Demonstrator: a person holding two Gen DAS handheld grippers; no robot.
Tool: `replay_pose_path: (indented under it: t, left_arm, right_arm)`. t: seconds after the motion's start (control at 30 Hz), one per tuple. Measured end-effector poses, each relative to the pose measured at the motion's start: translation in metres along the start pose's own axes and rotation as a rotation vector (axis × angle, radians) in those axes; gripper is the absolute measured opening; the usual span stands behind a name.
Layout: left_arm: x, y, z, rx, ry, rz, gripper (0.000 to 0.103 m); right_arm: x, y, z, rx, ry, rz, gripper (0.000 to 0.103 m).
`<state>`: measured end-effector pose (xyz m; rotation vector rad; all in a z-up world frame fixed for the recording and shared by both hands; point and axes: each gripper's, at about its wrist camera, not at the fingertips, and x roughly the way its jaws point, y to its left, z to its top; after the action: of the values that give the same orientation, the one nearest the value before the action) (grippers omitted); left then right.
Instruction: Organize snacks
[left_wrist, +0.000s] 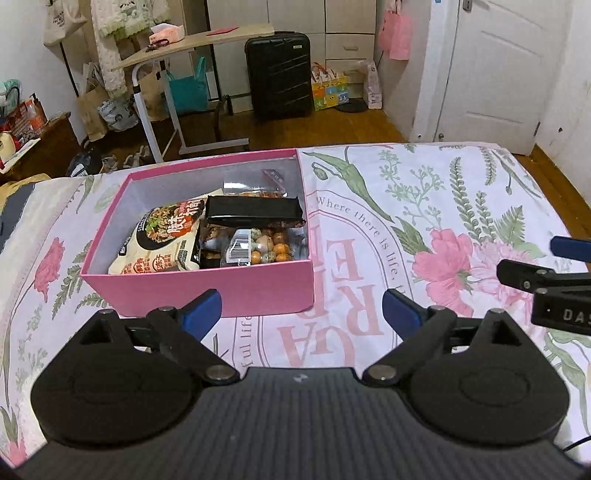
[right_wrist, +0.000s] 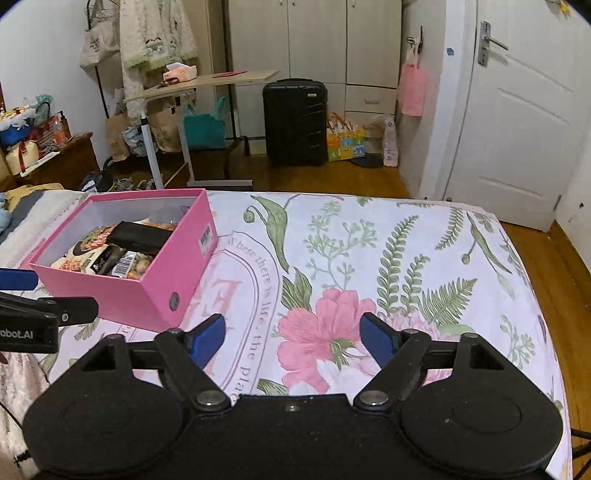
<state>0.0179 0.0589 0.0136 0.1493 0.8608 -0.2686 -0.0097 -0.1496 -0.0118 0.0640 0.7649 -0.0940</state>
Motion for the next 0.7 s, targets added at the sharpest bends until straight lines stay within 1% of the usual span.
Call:
replay_pose_path:
  t: [0.03,0.1,0.23,0.33,0.43,0.5,0.63,0.7]
  left_arm:
    - [0.001,-0.001,-0.001,-0.006,0.005,0.001,0.095]
    - [0.004,0.0,-0.002,-0.019,0.015,-0.001,0.095]
    - [0.005,-0.001,-0.003,-0.018,0.03,0.017,0.095]
    - [0.001,0.002,-0.002,-0.039,0.029,0.027,0.095]
    - [-0.003,0.004,-0.001,-0.04,0.021,0.036,0.095]
    - [-0.003,0.006,-0.001,-0.048,0.03,0.039,0.095]
    - [-0.003,0.008,-0.001,-0.061,0.045,0.041,0.095]
    - [-0.002,0.008,-0.001,-0.064,0.055,0.042,0.095]
  right_arm:
    - [0.0,-0.001,-0.001,0.006,-0.004,-0.009,0.09]
    - [-0.001,-0.002,-0.004,0.037,-0.007,-0.045,0.099]
    - [-0.002,-0.007,-0.006,0.092,0.01,-0.112,0.099]
    - [-0.004,-0.011,-0.007,0.111,0.02,-0.103,0.099]
    - [-0.007,-0.01,-0.008,0.108,0.022,-0.093,0.099]
    - [-0.01,-0.007,-0.009,0.101,0.023,-0.097,0.099]
    - [-0.013,-0.004,-0.009,0.111,0.032,-0.072,0.099]
    - [-0.013,-0.002,-0.009,0.106,0.034,-0.077,0.099]
